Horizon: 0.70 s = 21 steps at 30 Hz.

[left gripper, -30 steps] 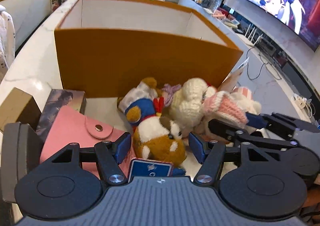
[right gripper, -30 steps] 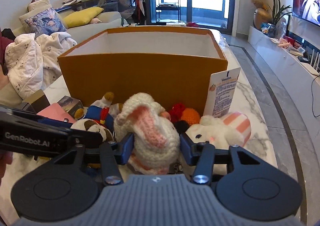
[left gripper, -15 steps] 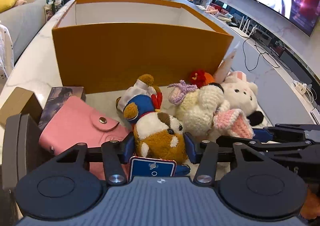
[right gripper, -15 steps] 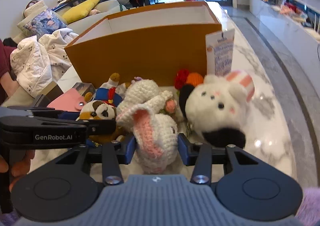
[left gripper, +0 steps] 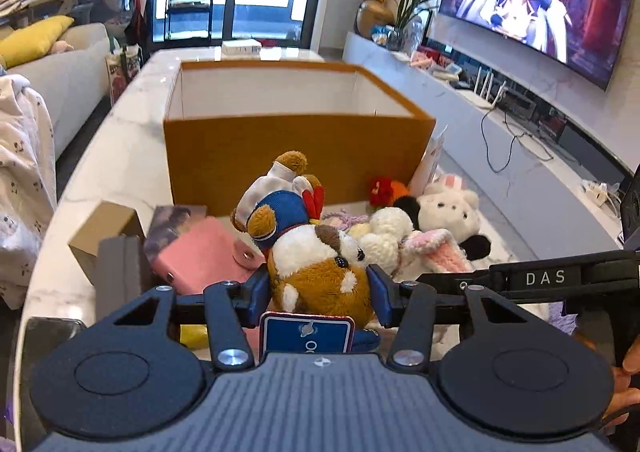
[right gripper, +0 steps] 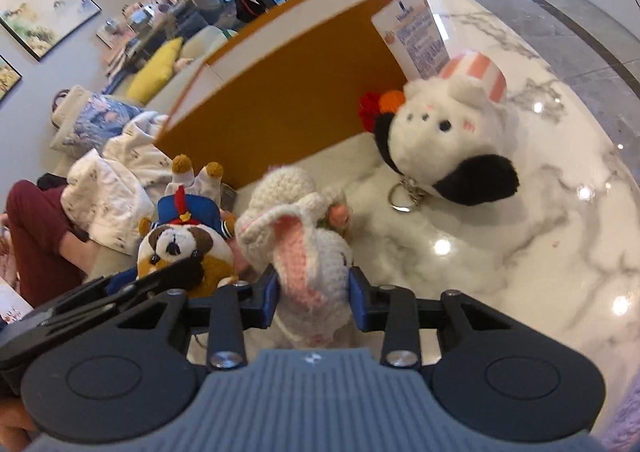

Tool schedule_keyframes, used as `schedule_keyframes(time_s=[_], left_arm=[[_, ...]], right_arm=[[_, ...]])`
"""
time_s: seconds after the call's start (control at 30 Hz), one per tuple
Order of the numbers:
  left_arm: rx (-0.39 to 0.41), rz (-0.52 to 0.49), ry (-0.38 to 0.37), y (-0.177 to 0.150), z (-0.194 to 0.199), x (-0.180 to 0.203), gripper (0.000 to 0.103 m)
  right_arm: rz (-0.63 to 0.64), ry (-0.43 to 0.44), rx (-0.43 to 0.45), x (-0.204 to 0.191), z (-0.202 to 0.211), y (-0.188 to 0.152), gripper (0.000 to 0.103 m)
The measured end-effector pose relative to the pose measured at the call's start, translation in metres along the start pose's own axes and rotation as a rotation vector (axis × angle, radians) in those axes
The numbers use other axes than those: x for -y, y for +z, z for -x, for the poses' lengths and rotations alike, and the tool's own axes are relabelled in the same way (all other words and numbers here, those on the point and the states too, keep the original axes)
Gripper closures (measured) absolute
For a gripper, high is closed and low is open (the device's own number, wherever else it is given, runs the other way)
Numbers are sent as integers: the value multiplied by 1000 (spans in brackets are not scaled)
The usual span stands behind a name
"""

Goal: Organize objects
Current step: 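Lift both plushes over the orange box and lower them inside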

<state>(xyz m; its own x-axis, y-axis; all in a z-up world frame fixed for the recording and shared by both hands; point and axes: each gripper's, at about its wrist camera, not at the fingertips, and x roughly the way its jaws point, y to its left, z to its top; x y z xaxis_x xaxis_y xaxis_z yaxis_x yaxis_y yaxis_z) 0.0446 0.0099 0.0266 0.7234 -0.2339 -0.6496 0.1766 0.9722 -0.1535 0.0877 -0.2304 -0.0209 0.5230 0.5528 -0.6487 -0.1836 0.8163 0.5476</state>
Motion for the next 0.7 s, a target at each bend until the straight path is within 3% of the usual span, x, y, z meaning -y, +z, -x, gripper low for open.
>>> schedule_keyframes(time_s=[0.23, 0.4, 0.7], left_arm=[[50, -28, -1, 19, 20, 0, 45], [93, -39, -1, 45, 25, -6, 45], [118, -52, 19, 115, -5, -27, 45]], right_arm=[[55, 22, 103, -22, 35, 19, 65], [108, 52, 172, -38, 49, 51, 65], [223, 66, 260, -82, 22, 123, 65]])
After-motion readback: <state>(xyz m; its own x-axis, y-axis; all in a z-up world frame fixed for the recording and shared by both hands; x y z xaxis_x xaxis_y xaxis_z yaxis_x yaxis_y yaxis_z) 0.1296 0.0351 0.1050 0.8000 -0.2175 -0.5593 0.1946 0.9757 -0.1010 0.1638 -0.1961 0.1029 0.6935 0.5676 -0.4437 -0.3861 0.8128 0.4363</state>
